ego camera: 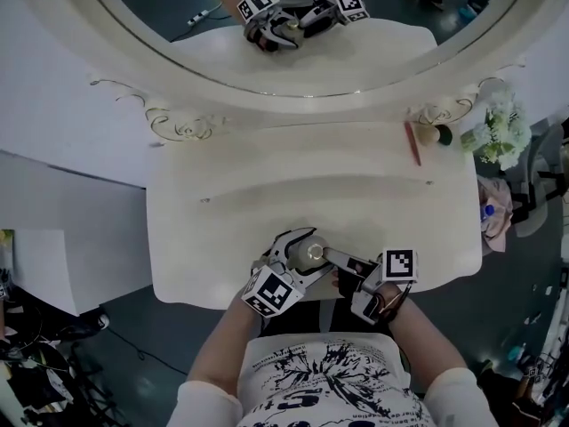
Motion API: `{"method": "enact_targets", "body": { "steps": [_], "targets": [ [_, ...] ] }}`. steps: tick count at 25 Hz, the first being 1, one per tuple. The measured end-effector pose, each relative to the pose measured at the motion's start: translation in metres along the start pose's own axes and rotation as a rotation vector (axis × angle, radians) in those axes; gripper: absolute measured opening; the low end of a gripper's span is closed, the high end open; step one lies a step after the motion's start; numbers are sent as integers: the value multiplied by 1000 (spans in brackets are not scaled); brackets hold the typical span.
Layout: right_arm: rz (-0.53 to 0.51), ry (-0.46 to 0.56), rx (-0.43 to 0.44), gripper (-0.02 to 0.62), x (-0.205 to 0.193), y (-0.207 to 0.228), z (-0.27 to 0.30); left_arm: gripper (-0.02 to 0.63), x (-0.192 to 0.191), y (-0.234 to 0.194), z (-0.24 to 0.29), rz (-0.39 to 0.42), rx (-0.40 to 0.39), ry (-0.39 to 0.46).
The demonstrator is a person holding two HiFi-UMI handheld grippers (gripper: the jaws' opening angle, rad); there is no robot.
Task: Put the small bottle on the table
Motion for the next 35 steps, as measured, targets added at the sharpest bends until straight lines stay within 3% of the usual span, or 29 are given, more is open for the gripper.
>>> {"method": "enact_targets", "body": {
  "steps": [10, 18, 24, 30, 32, 35],
  "targets": [
    [31, 8, -7, 253, 1, 16, 5, 350, -13, -1, 8, -15, 3, -45],
    [-3, 21, 9, 256, -5, 11, 8, 351, -15, 3, 8, -15, -37, -66],
    [-56, 47, -21, 243, -5, 7, 3, 351, -2, 6, -3, -21, -15, -27],
    [-182, 115, 95, 227, -6, -40, -16, 351, 27, 11, -29, -6, 62, 76],
    [-218, 173, 106, 182, -4, -51, -26, 350, 38, 12, -40, 3, 81, 108],
    [-295, 279, 35, 79, 0, -55, -42, 338, 54, 13, -60, 4, 130, 163]
  ]
}}
Point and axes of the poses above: the fingertips, and each gripper's own axes: z forward along the fingers, y to its right, x out of its top, the point moved 3 cm from there along -z, backward along the fingers, and after that the axes turned 14 degrees about -x, right-handed, at the moved point
